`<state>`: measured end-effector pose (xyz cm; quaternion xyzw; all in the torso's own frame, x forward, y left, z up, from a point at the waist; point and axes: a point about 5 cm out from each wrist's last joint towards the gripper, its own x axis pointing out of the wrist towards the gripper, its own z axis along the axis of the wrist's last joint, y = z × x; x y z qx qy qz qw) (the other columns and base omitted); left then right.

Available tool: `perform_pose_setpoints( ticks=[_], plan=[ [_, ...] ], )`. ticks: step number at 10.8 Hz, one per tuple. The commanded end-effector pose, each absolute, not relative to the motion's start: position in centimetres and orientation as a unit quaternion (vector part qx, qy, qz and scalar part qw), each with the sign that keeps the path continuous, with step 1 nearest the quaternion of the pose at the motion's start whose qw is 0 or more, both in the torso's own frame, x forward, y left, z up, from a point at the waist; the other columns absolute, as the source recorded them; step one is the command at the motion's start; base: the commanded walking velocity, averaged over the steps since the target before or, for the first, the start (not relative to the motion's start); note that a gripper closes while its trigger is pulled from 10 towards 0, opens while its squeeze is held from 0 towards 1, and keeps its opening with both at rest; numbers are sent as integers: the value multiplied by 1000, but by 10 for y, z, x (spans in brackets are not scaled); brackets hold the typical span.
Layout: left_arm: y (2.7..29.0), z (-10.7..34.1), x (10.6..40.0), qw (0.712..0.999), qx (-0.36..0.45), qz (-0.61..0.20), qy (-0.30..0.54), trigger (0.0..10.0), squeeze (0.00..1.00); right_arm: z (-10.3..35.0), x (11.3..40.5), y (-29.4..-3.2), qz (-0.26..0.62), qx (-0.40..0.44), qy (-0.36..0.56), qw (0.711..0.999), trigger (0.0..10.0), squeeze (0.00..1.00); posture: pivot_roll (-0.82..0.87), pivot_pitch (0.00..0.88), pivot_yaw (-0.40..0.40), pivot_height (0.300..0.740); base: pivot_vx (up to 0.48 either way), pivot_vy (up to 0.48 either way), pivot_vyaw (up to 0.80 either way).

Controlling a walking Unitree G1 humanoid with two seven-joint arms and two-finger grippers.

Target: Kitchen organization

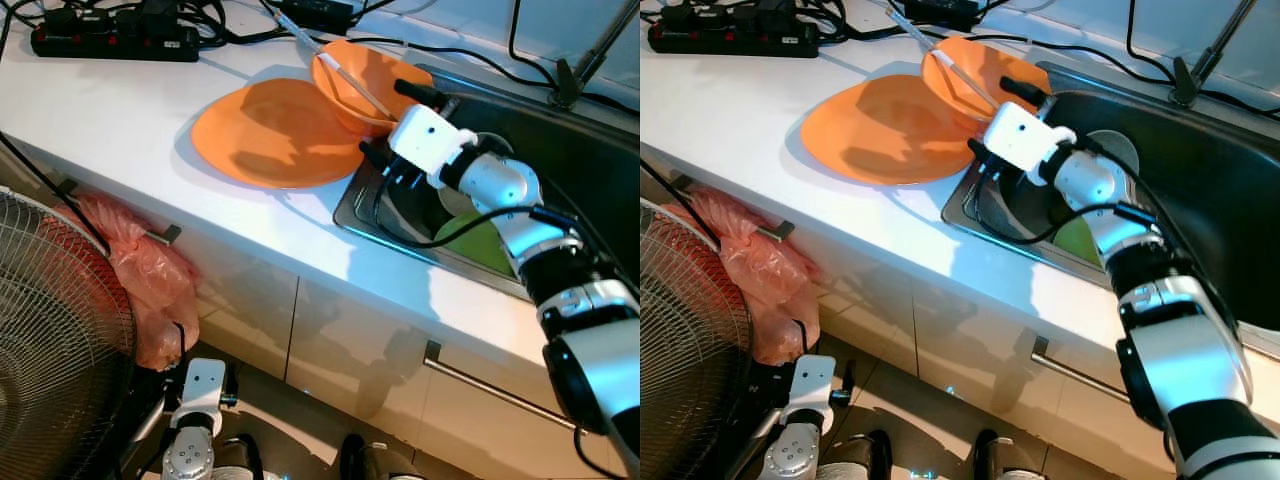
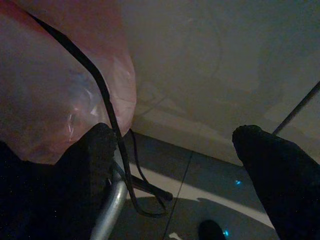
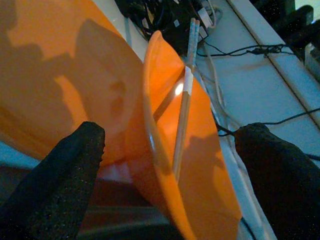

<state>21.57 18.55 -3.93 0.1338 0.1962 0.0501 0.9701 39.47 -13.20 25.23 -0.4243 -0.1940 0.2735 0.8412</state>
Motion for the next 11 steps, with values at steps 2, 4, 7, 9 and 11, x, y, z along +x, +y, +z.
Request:
perform_pose_setpoints(
  ticks=[2,4,7,9,11],
  plan=[
    [183,-44,209,967,136,48,208,10000,0,257,397,-135,271,-441,-192,834,8824,0,46,178,-87,740,0,0,0],
    [183,-45,209,967,135,49,209,10000,0,257,397,-133,275,-444,-191,831,5255,0,43,172,-87,740,0,0,0],
    [182,-45,210,967,136,45,211,10000,0,255,397,-135,277,-454,-188,826,3765,0,34,167,-85,740,0,0,0],
    [182,-44,211,967,135,45,210,10000,0,254,398,-137,274,-457,-180,827,3529,0,38,174,-90,740,0,0,0],
    [184,-45,209,966,136,49,212,10000,0,250,399,-136,278,-460,-173,826,3176,0,44,179,-92,740,0,0,0]
  ],
)
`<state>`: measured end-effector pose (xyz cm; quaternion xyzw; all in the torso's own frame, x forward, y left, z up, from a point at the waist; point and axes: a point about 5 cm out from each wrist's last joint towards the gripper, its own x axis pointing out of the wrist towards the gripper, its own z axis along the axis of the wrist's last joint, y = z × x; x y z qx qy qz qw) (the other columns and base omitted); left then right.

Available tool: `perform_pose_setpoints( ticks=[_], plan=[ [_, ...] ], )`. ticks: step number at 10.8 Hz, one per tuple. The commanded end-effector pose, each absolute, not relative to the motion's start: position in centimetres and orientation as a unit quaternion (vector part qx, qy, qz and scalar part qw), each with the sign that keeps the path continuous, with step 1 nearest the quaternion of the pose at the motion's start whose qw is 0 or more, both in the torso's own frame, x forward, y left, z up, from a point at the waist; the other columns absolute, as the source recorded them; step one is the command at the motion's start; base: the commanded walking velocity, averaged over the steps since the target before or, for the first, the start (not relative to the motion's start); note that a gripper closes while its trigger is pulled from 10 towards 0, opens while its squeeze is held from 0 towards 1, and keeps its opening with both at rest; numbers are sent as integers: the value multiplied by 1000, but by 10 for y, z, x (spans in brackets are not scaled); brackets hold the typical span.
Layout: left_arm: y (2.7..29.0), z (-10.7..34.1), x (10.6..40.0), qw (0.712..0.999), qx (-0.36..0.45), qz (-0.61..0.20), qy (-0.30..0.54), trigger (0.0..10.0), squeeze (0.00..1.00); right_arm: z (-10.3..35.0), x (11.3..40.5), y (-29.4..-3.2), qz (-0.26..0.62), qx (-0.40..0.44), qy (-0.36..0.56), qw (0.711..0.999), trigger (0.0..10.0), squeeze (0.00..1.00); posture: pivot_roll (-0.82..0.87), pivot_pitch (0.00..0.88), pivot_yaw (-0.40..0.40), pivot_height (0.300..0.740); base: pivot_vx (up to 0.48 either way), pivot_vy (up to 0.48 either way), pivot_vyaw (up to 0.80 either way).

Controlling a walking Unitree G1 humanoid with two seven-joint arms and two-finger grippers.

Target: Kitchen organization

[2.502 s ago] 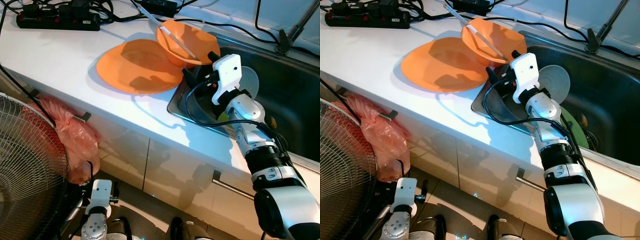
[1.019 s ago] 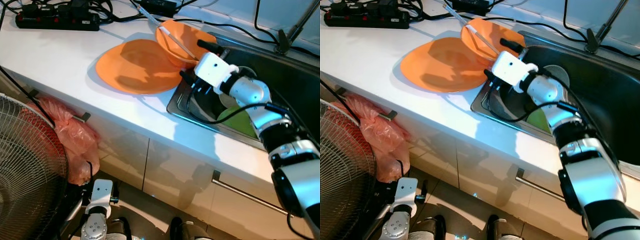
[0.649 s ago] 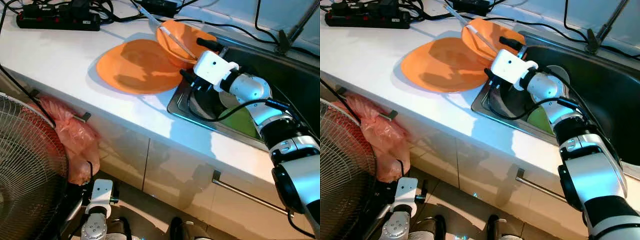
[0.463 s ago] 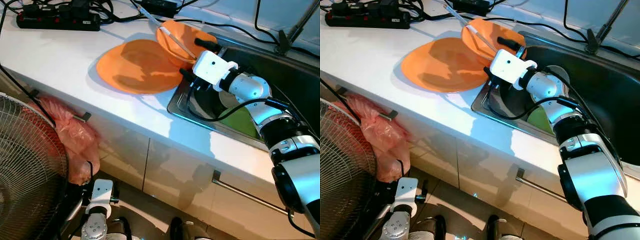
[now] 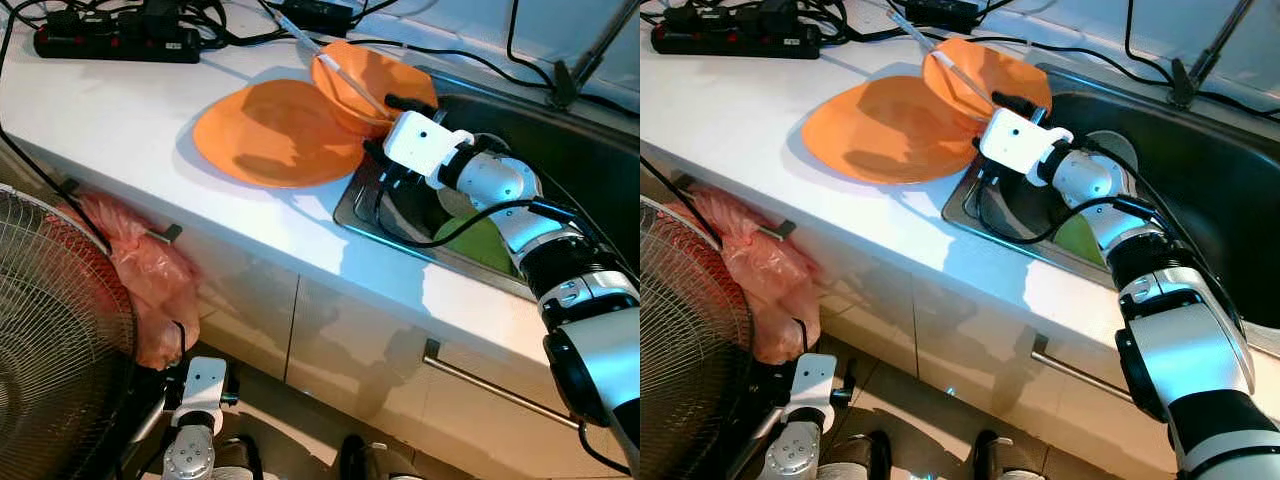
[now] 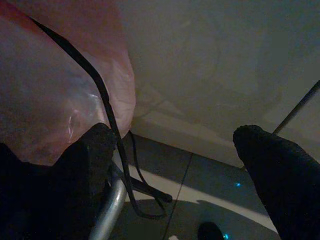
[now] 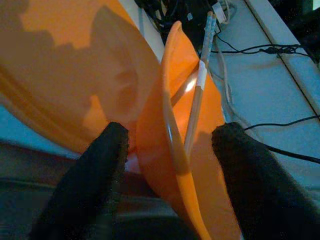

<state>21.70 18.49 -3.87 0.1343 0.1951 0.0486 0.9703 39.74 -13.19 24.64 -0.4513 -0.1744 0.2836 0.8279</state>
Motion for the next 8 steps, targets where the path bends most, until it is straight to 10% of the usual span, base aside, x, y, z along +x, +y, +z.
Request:
perform_pose_setpoints(
  ticks=[1,4,5,6,8],
  plan=[
    [185,-45,208,966,136,50,212,10000,0,250,399,-135,279,-459,-173,825,3137,0,45,181,-94,740,0,0,0],
    [183,-45,209,967,135,49,209,10000,0,249,399,-134,281,-461,-170,824,8784,0,44,182,-98,740,0,0,0],
    [183,-45,209,967,134,49,210,10000,0,249,399,-134,282,-463,-168,824,8706,0,44,182,-98,740,0,0,0],
    [183,-45,209,967,134,50,210,10000,0,249,399,-133,283,-463,-167,823,4980,0,44,182,-98,740,0,0,0],
    [183,-45,209,967,134,50,211,10000,0,247,400,-133,283,-463,-164,824,4941,0,44,182,-98,740,0,0,0]
  ],
)
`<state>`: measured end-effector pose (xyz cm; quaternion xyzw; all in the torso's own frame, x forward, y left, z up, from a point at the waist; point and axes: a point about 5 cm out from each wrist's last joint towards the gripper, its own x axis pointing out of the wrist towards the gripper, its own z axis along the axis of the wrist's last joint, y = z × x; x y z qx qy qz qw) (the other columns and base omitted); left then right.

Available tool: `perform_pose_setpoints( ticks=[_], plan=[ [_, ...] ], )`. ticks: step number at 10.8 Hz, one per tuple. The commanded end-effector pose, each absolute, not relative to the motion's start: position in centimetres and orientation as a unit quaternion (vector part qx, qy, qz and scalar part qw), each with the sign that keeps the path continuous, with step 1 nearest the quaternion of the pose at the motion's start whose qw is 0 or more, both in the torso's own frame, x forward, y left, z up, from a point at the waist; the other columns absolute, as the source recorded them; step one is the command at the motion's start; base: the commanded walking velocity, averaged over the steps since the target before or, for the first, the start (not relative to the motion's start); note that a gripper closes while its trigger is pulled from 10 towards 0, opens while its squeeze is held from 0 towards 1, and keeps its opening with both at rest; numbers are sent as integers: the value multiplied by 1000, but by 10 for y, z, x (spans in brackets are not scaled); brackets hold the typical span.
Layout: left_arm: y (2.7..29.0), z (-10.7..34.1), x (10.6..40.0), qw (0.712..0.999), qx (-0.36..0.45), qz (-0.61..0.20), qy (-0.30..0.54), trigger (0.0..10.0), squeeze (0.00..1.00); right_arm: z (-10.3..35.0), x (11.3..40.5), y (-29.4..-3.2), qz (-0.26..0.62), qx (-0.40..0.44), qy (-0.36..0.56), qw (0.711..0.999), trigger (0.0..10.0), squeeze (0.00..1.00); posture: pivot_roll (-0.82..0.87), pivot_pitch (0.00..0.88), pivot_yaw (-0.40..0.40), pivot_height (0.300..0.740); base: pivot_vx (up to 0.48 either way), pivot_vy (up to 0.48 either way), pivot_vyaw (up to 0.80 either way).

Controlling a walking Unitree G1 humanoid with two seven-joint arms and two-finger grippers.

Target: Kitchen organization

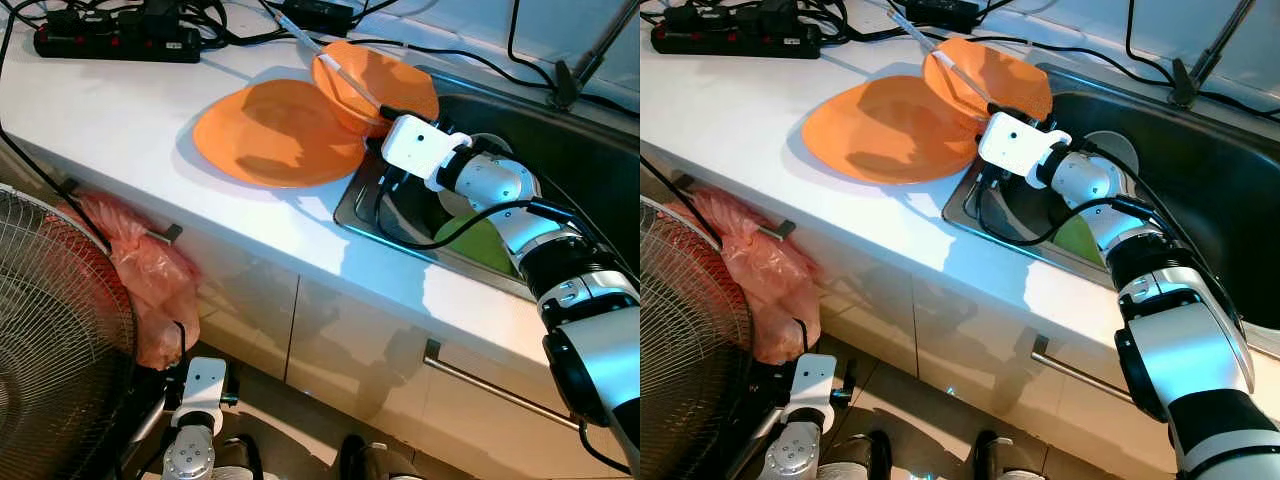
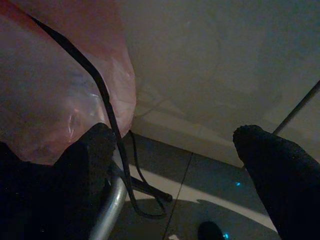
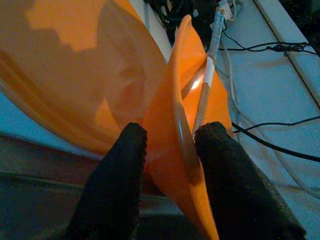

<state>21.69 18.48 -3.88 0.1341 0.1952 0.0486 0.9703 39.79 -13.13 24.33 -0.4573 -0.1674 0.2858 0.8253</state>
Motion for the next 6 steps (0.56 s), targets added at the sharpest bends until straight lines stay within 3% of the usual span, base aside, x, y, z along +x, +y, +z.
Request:
perform_pose_setpoints(
  ticks=[1,3,4,5,6],
  plan=[
    [183,-45,209,967,134,50,211,10000,0,246,400,-132,282,-463,-163,824,5647,0,44,182,-98,740,0,0,0],
    [183,-45,209,967,133,51,212,10000,0,247,400,-132,280,-466,-163,824,3882,0,44,182,-98,740,0,0,0],
    [182,-45,209,967,133,51,212,10000,0,247,400,-133,280,-466,-162,824,4549,0,45,182,-101,740,0,0,0],
    [182,-45,209,967,133,51,212,10000,0,246,400,-133,280,-466,-162,824,7647,0,45,182,-101,740,0,0,0],
    [182,-45,209,967,133,51,212,10000,0,246,400,-132,280,-467,-163,823,10000,0,45,182,-101,740,0,0,0]
  ],
)
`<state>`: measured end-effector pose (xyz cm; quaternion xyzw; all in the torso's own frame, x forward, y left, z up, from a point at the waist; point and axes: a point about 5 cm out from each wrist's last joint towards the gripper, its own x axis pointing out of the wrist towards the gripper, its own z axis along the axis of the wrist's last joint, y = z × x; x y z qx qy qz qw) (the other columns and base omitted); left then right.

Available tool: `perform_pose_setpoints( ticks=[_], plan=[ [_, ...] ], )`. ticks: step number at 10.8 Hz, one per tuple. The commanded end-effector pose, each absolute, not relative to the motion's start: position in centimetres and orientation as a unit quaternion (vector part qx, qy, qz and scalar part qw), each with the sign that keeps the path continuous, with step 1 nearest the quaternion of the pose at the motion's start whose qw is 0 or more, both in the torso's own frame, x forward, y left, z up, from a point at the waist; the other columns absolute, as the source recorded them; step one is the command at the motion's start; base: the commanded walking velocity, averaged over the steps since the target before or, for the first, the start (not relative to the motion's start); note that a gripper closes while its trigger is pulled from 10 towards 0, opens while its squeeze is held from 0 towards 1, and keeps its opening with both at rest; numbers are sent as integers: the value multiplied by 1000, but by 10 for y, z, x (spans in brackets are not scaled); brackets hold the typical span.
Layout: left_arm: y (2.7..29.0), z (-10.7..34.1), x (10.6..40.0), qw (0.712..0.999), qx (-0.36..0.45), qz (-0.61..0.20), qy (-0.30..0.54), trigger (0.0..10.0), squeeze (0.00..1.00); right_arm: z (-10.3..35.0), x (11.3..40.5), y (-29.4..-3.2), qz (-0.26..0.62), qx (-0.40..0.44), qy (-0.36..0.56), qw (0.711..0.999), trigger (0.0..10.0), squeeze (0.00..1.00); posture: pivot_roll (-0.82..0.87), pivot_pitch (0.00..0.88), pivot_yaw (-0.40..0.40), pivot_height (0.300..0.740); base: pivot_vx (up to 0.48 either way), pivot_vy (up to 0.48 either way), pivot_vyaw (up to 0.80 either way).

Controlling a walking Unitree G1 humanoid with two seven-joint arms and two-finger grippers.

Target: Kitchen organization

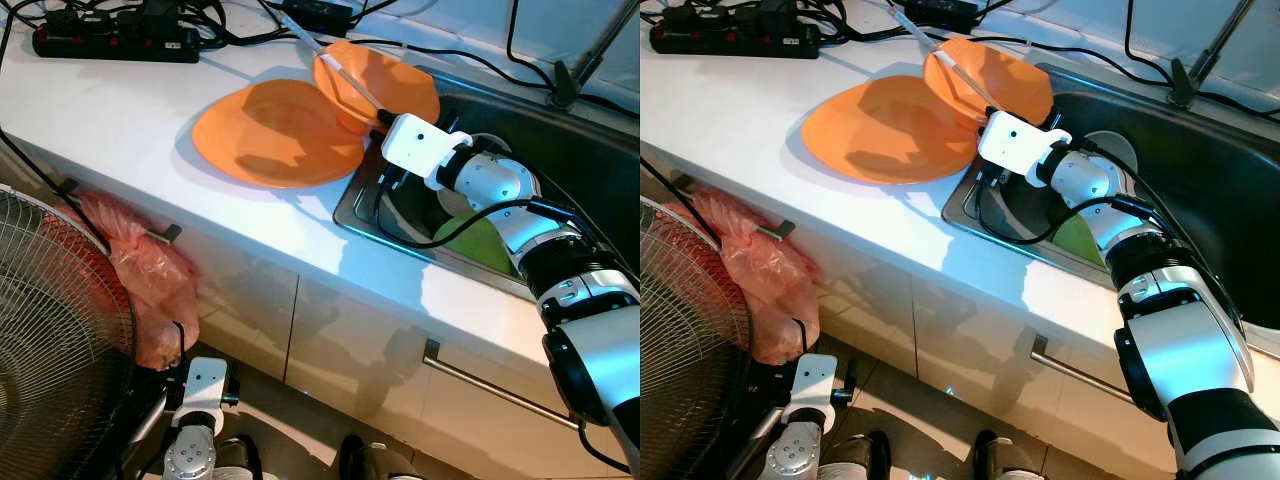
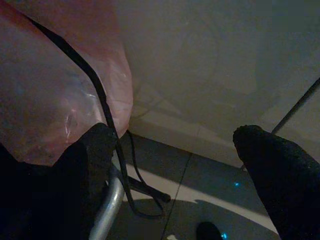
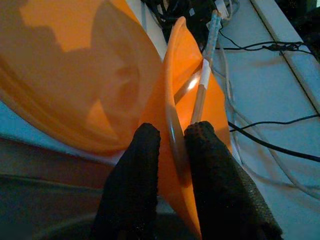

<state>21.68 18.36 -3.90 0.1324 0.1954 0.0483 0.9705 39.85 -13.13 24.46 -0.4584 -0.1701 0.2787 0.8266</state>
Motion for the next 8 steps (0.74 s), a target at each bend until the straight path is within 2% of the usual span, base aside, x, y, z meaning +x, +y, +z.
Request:
perform_pose_setpoints(
  ticks=[1,2,3,4,5,6,8],
  plan=[
    [181,-46,209,967,132,51,213,10000,0,245,400,-131,280,-472,-164,820,10000,0,45,182,-101,740,0,0,0],
    [181,-46,209,967,132,50,213,10000,0,244,400,-131,281,-473,-163,819,10000,0,48,178,-103,740,0,0,0],
    [180,-46,209,967,131,51,214,10000,0,244,399,-131,282,-472,-164,819,7843,0,49,178,-103,740,0,0,0],
    [180,-46,209,967,131,52,214,10000,0,244,399,-131,282,-472,-164,819,4510,0,50,176,-104,740,0,0,0],
    [180,-46,209,967,130,52,214,10000,0,246,400,-131,281,-472,-165,819,0,0,50,176,-104,740,0,0,0],
    [180,-46,209,967,130,52,214,10000,0,246,400,-131,279,-473,-167,819,10000,0,50,176,-104,740,0,0,0],
    [179,-46,210,967,129,52,213,10000,0,245,400,-131,278,-476,-166,818,10000,0,49,167,-103,740,0,0,0]
  ],
)
